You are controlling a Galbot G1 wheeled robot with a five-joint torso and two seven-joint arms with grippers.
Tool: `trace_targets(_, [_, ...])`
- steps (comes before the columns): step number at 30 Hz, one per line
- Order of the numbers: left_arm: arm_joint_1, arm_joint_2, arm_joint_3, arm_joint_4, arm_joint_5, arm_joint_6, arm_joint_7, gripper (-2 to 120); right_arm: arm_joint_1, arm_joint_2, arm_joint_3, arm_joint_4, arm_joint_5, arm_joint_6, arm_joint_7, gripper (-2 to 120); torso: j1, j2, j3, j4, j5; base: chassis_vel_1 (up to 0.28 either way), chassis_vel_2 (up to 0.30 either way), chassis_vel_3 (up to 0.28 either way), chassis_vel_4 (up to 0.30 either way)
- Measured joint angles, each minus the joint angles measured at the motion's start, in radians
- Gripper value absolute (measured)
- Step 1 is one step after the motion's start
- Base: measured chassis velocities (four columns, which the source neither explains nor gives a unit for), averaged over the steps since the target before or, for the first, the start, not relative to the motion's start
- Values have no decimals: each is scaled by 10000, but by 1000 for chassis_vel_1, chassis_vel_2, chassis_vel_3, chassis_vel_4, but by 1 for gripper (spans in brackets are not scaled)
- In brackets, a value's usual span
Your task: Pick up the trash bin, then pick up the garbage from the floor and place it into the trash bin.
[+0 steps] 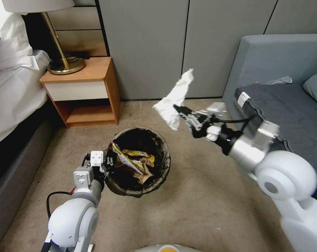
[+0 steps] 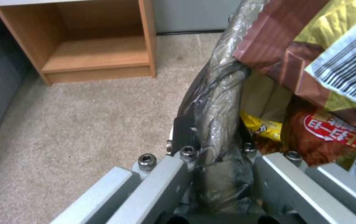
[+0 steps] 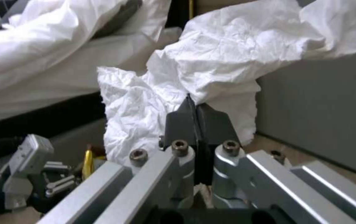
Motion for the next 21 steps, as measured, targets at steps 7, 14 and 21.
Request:
trace_targets(7, [-12, -14, -71, 24, 6, -2, 5, 0, 1005, 201, -1704, -768, 92, -349, 372, 0, 0, 0, 0, 0, -2, 0, 0, 0, 0])
trace_targets(14, [-33, 20, -122, 91, -29, -4, 14, 0, 1243, 357, -3156, -1452, -391, -460, 655, 0, 0, -1, 0, -2, -1, 0, 0, 0, 0])
trace_targets(21, [-67, 9, -118, 148, -43, -11, 18, 0, 1353, 412, -3856, -1661, -284, -530, 969, 0, 0, -1, 0, -1, 0, 0, 0, 0, 0])
